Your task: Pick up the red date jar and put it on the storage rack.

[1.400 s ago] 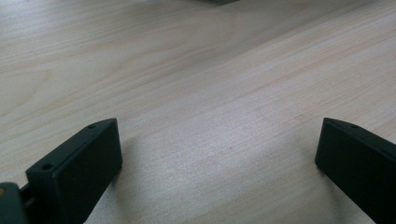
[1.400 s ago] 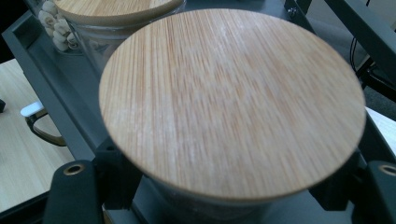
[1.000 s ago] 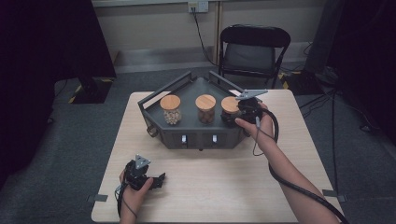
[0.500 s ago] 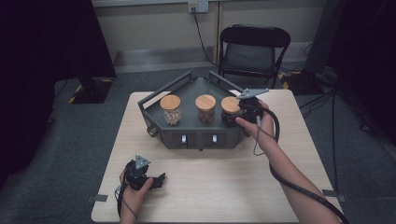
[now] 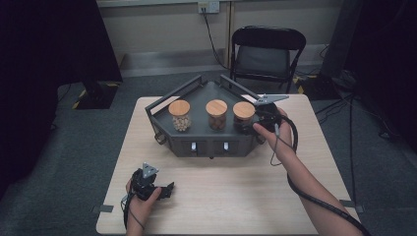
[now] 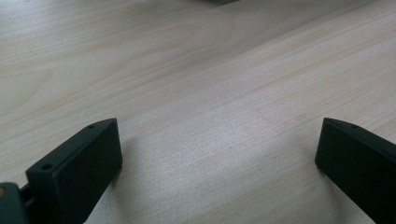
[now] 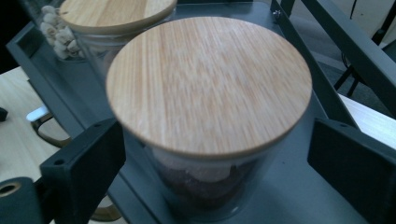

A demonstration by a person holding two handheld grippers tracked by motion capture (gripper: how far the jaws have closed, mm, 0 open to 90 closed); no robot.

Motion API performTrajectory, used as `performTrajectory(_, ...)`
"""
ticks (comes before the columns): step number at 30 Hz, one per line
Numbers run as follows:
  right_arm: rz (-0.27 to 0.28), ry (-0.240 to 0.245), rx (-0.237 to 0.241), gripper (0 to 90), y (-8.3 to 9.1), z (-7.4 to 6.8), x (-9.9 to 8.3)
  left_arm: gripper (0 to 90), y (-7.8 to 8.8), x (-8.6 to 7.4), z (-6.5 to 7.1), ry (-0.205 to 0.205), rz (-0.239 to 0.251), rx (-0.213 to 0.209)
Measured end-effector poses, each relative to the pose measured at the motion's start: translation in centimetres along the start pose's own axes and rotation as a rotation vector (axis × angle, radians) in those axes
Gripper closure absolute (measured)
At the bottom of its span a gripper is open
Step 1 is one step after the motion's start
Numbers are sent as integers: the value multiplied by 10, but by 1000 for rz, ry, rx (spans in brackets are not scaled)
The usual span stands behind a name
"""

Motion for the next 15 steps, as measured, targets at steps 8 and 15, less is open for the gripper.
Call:
performTrajectory(8,26,-1,19,17,11,-2,-5,2,0,0,0,0,0,0)
performTrajectory(15,41,14,3,17,18,-6,-12,2,0,0,0,0,0,0)
Point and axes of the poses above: each handheld gripper's, and its own axes: y roughly backward along the jaws, x roughly out of its top, z roughly to its right, the point moved 3 cm from there along -y, roughly forward along the jaws, and after that the axes turned 1 degree about x, right-handed, at the moved point
